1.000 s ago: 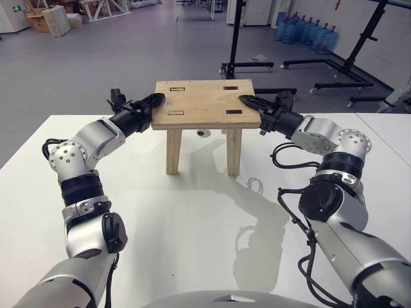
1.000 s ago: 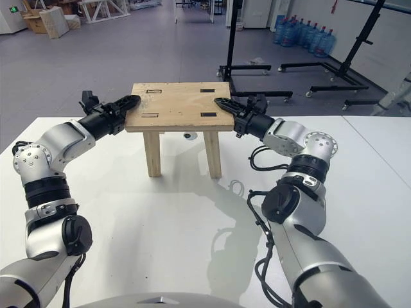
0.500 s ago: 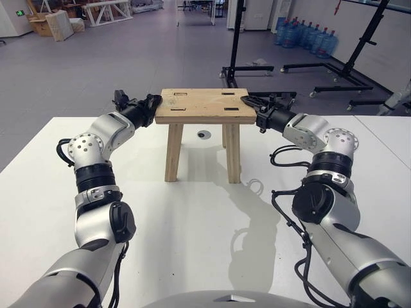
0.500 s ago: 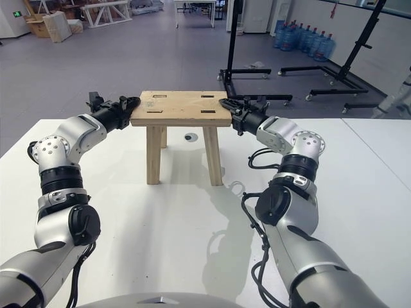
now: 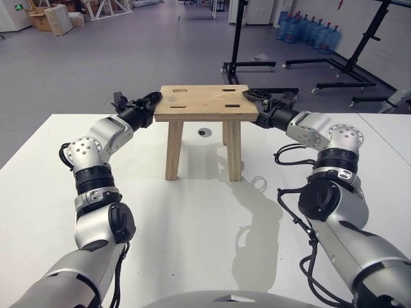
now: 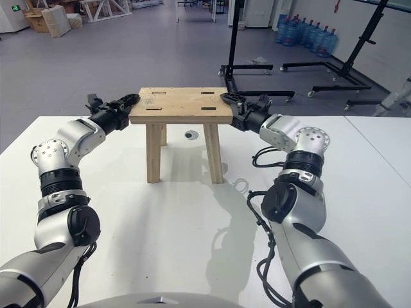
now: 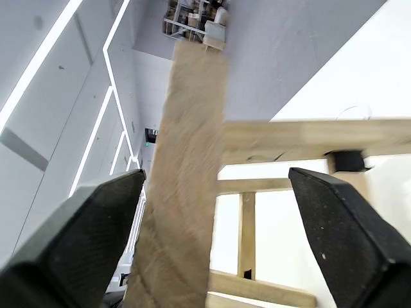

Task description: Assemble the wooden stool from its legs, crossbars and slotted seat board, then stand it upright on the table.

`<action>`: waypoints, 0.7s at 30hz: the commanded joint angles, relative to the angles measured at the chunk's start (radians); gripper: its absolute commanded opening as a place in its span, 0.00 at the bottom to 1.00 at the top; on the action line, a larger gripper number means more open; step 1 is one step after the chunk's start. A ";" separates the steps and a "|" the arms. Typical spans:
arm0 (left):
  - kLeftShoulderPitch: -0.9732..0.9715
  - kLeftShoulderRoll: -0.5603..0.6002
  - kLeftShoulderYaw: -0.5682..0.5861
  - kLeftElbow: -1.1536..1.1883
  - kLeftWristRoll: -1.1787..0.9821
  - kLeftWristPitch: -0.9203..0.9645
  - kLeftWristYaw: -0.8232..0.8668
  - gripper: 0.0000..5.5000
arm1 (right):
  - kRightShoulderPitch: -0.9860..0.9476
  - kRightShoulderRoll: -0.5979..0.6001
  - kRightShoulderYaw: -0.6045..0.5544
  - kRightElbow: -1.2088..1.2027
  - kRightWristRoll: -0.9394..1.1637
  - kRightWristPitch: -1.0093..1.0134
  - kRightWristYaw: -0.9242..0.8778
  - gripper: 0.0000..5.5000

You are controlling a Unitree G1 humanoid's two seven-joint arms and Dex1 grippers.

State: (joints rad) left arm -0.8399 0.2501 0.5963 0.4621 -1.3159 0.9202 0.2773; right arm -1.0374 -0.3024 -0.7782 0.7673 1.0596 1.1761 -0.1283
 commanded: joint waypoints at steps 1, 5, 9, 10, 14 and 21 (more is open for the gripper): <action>0.028 0.089 0.077 0.006 0.018 -0.036 0.024 0.31 | 0.038 -0.063 -0.003 -0.020 -0.021 -0.001 0.002 0.75; 0.091 0.092 0.118 -0.034 0.022 -0.046 0.027 0.31 | 0.110 -0.039 -0.001 -0.096 -0.017 -0.024 0.007 0.75; 0.401 0.133 -0.154 -0.387 0.376 -0.192 -0.079 0.31 | 0.373 0.087 0.219 -0.561 -0.163 -0.187 0.043 0.75; 0.543 0.185 -0.316 -0.502 0.590 -0.325 -0.119 0.31 | 0.495 0.106 0.332 -0.713 -0.281 -0.286 0.022 0.75; 0.862 0.109 -0.434 -0.624 0.904 -0.613 -0.122 0.31 | 0.834 0.127 0.695 -0.938 -0.726 -0.656 -0.067 0.75; 0.871 0.022 -0.416 -0.642 1.081 -0.749 -0.055 0.31 | 0.840 0.203 0.831 -0.789 -1.038 -0.939 -0.177 0.75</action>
State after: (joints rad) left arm 0.0458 0.2851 0.1535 -0.1855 -0.2454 0.1819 0.2311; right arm -0.1680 -0.1121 0.0496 -0.0598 0.0517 0.2754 -0.3012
